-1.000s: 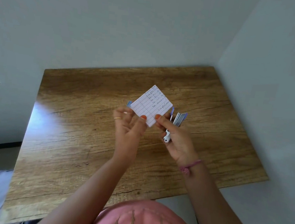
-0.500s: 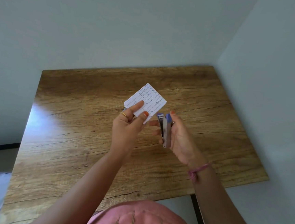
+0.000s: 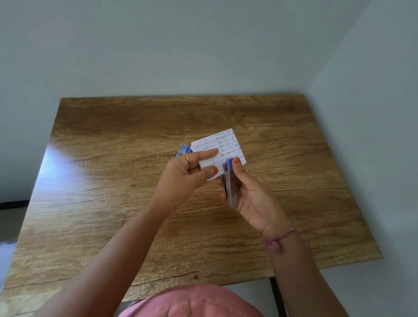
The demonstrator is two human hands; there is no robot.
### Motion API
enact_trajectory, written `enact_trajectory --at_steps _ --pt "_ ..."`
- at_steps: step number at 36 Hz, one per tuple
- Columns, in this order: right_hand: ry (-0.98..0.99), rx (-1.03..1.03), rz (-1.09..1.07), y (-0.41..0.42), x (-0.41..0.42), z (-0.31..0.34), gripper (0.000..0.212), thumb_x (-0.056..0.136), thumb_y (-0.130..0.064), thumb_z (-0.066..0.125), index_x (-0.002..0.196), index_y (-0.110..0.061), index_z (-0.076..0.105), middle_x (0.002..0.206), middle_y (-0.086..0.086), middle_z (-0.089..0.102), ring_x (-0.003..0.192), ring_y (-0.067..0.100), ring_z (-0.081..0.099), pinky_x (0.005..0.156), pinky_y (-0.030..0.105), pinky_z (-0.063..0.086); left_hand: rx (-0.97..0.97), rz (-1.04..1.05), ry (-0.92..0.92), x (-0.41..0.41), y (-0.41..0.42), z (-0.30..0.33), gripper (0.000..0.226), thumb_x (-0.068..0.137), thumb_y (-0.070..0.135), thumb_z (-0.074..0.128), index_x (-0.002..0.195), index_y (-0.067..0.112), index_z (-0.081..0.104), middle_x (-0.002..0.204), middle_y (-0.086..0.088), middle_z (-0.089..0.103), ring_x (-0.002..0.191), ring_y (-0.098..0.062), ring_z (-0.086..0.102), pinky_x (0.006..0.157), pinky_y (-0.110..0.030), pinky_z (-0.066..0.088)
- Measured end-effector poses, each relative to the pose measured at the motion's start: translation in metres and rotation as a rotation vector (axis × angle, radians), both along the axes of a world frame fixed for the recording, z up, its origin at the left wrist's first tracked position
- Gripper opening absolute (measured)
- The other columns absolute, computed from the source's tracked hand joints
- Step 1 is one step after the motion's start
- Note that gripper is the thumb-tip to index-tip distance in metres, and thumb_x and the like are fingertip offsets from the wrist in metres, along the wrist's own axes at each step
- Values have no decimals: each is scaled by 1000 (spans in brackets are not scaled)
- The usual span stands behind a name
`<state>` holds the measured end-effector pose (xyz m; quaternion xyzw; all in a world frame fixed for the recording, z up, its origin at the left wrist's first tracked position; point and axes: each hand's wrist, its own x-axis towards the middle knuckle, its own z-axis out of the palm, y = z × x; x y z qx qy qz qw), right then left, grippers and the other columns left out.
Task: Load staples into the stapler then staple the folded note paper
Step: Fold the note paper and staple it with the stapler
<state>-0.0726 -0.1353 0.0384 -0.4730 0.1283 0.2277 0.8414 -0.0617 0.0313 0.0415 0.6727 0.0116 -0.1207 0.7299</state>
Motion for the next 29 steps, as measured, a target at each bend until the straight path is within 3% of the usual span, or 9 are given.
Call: enact_trajectory --at_steps 3,10,15,17,20,23,26,29 --pt "-3 21 -7 0 1 -1 34 78 -38 72 99 -13 75 90 6 71 76 14 67 61 27 56 -41 -19 14 0 1 2 37 85 3 68 119 19 67 99 -1 77 90 -12 71 80 -24 55" --pt "35 -15 -31 -1 0 1 51 74 -36 73 114 -4 66 90 7 69 73 13 65 60 26 56 -156 -66 -35 -2 2 7 45 86 -4 64 124 19 62 113 -3 73 98 -13 70 77 -19 54" --pt "4 -21 -53 1 -2 3 55 75 -38 72 118 -5 65 90 4 70 76 11 65 63 26 54 -392 94 -120 -10 -8 0 67 82 10 71 138 33 42 133 -11 60 122 -29 58 94 -43 53" --pt "-21 -32 -57 4 -2 5 49 73 -39 73 111 -8 69 91 4 71 78 11 66 63 25 53 -467 162 -57 -15 -14 -4 76 80 13 74 140 37 33 135 -13 57 123 -28 57 95 -42 52" --pt "-48 -66 -65 8 -2 4 44 66 -42 78 98 -12 74 99 9 71 83 18 65 66 27 53 -351 43 -34 -22 -24 -5 56 81 24 73 131 19 51 123 -10 66 111 -22 64 87 -31 53" --pt "-50 -106 -70 12 -4 3 46 62 -46 81 96 -15 76 108 13 71 98 30 65 86 40 52 -252 -14 0 -27 -34 -2 40 79 31 77 114 14 67 101 -5 74 92 -17 70 74 -28 54" --pt "-80 -168 -75 16 -5 4 43 61 -52 79 88 -20 77 88 7 69 75 26 56 69 38 43 -276 103 76 -27 -38 -1 29 69 32 82 95 21 76 81 3 74 72 -9 67 63 -26 51" --pt "-85 -162 -57 17 -5 4 42 60 -53 79 85 -20 77 78 1 68 64 14 53 60 30 41 -305 151 111 -25 -39 -3 30 65 33 86 90 19 77 81 -1 73 73 -17 61 65 -32 48"
